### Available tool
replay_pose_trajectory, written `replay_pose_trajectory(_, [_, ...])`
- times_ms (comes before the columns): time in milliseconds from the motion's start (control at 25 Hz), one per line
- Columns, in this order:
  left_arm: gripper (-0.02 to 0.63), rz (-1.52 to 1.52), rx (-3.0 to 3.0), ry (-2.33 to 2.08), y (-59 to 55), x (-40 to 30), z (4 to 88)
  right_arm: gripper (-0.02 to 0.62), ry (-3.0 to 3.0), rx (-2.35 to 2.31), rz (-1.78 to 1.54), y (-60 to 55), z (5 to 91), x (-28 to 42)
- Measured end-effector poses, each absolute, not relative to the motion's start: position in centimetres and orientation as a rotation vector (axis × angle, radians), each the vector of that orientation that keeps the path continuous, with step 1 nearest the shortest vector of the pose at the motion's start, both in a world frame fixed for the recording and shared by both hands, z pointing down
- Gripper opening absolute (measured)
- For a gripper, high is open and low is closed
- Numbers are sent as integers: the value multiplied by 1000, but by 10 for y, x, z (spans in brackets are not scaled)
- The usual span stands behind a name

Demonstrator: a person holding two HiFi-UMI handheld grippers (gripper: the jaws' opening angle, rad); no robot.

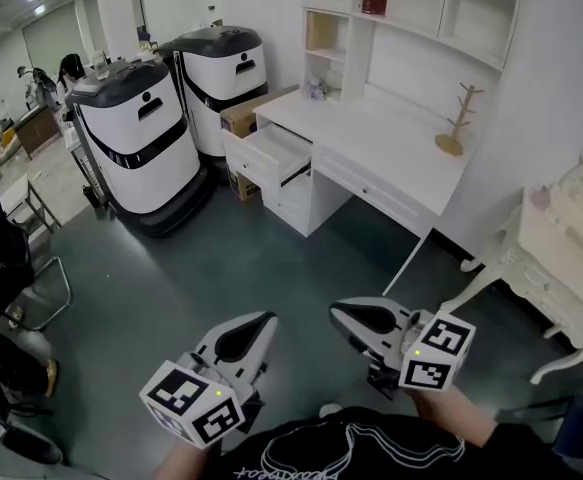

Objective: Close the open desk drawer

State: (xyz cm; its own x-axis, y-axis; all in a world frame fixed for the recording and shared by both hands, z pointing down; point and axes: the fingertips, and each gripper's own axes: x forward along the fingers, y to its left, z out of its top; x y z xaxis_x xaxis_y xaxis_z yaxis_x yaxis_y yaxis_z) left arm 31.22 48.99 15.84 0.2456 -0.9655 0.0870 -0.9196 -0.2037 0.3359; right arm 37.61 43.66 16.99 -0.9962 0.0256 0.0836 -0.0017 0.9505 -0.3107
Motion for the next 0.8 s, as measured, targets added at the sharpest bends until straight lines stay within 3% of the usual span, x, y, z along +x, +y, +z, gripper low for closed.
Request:
replay_pose_trajectory(480, [5, -224, 2180, -1752, 474, 276, 179, 6, -3038, -80, 484, 421, 185, 337])
replay_pose_trajectory(800, [5, -219, 2103, -1768, 414, 214, 205, 6, -3008, -140, 562, 355, 209, 270])
